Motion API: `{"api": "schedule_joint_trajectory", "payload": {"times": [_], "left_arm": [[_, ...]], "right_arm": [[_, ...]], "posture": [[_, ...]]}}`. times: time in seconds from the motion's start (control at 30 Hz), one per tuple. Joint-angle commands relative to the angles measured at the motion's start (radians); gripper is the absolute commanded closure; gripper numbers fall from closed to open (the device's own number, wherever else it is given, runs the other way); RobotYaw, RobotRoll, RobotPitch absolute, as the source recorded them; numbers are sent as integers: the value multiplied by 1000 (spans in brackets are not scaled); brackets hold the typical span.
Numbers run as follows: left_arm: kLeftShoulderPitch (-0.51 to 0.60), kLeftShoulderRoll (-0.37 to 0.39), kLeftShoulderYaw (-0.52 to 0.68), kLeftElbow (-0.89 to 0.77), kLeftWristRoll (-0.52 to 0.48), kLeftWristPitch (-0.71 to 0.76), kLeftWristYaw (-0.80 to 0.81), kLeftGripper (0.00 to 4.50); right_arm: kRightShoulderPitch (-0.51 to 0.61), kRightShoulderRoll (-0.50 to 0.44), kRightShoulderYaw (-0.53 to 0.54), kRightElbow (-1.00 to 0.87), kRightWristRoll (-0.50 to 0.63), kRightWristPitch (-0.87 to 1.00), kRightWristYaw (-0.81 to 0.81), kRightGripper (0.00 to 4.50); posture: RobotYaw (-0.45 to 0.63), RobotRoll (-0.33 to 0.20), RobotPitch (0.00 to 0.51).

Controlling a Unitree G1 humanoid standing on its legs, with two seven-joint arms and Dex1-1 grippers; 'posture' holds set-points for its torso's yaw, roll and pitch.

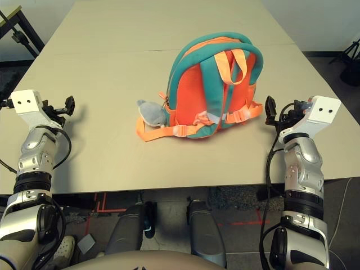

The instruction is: Put the pencil case into the backpack and zip it.

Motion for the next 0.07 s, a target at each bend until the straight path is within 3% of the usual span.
{"api": "schedule_joint_trajectory", "payload": {"times": [0.03,0.07], "left_arm": [[2,1,-10,15,14,-2,0,0],[-2,1,-12,19,15,-2,-1,0]], "right_arm": [[9,6,-1,12,-11,-20,-13,44],[9,7,-2,14,-11,-23,-15,44]], "posture": [[-98,0,162],[-101,0,161]]}}
